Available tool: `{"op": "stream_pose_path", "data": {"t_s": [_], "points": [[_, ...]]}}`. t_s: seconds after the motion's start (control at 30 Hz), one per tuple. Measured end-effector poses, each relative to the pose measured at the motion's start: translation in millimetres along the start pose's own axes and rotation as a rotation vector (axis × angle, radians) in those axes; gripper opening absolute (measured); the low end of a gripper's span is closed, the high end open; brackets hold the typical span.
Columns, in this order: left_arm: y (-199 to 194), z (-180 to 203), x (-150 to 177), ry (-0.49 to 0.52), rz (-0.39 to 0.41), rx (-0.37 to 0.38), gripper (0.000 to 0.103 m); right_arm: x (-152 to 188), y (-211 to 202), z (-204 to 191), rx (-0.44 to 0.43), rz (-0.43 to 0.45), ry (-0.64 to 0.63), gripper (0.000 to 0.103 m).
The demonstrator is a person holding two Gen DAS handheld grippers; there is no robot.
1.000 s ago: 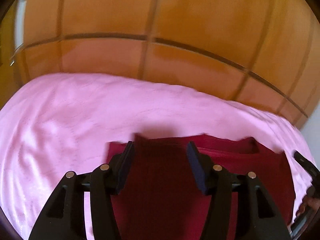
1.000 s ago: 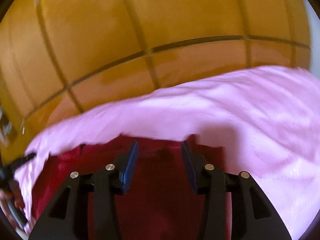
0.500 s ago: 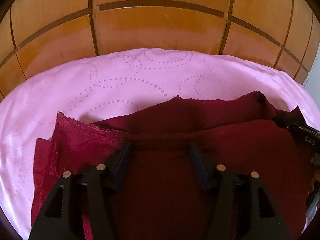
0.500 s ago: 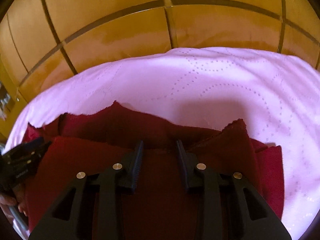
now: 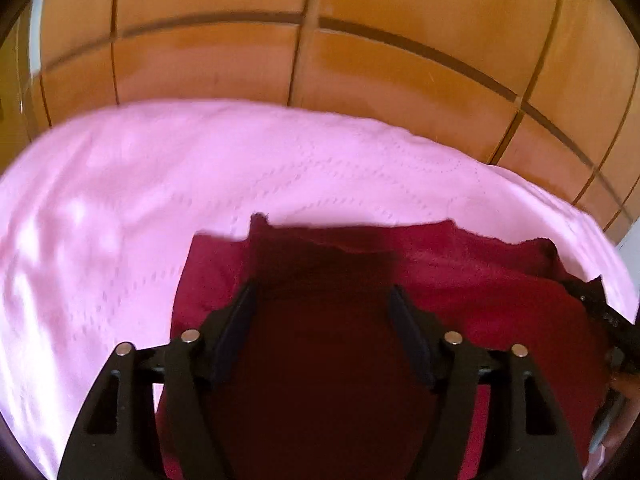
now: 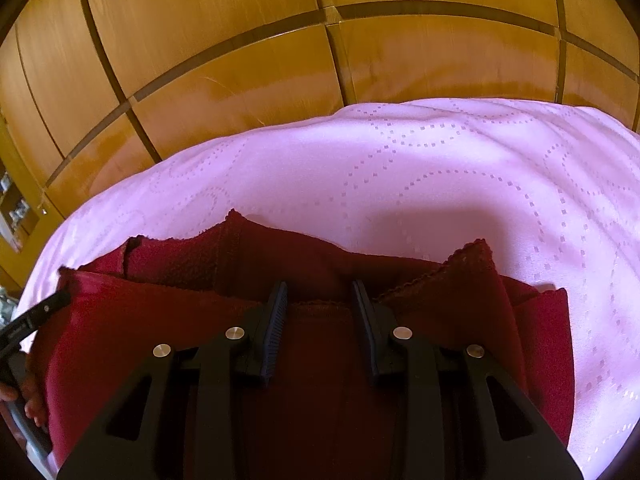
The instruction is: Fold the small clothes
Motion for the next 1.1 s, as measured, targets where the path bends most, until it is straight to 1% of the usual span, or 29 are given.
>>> {"op": "stream_pose_path", "data": {"t_s": [0.07,0.1,0.13,0.17,0.23,0.37,0.4,0.5,0.57,0.6,0.63,0.67,0.73,0.77,0.8,0.87,0.93,1.03,1.1], "points": [[-1,5,10,0.063,0.023,-0.02,0.067,0,0,-1,0.006,0.001,-0.005,0.032],[1,11,12,0.099,0.022,-0.04,0.071,1,-1,-1,0.009,0.002,-0.007,0.032],[4,14,12,0.115,0.013,-0.046,0.075,1,-1,-2,0.012,0.003,-0.01,0.032],[7,17,12,0.129,0.0,-0.048,0.077,1,-1,-2,0.014,0.004,-0.011,0.032],[10,19,11,0.142,-0.016,-0.051,0.08,0,-2,-3,0.021,0.007,-0.016,0.032],[6,17,13,0.132,-0.005,-0.035,0.08,1,-4,-6,0.033,0.012,-0.023,0.033],[3,19,12,0.136,0.001,-0.043,0.08,1,-5,-6,0.034,0.012,-0.023,0.033],[-13,28,13,0.186,0.027,-0.077,0.081,1,-5,-6,0.037,0.014,-0.023,0.033],[-24,30,13,0.205,0.069,-0.104,0.084,1,-6,-7,0.041,0.019,-0.026,0.033],[-32,30,16,0.216,0.096,-0.132,0.084,1,-7,-7,0.043,0.022,-0.027,0.033],[-36,28,18,0.222,0.107,-0.15,0.084,1,-8,-7,0.044,0.026,-0.028,0.035],[-39,25,21,0.228,0.122,-0.171,0.084,1,-10,-8,0.049,0.033,-0.03,0.04],[-41,18,24,0.219,0.125,-0.188,0.085,1,-16,-9,0.059,0.061,-0.041,0.05],[-37,12,26,0.199,0.101,-0.185,0.085,1,-20,-11,0.066,0.077,-0.048,0.059],[-31,6,28,0.172,0.067,-0.176,0.086,1,-25,-13,0.077,0.097,-0.056,0.067],[-22,-5,26,0.121,0.021,-0.154,0.088,1,-38,-17,0.088,0.128,-0.068,0.068],[-18,-11,24,0.08,0.0,-0.12,0.091,3,-53,-17,0.094,0.138,-0.057,0.068],[-14,-17,23,0.046,-0.017,-0.089,0.092,14,-73,-11,0.087,0.145,-0.018,0.068],[-11,-17,23,0.034,-0.023,-0.079,0.092,23,-79,-9,0.123,0.133,-0.035,0.068]]}}
Point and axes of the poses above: each gripper's, at about its wrist camera, not at the fingertips, and y roughly the way its jaws point, z to its right, x to its underside, the point moved 2 cm from there along y, roughly the way its jaws point
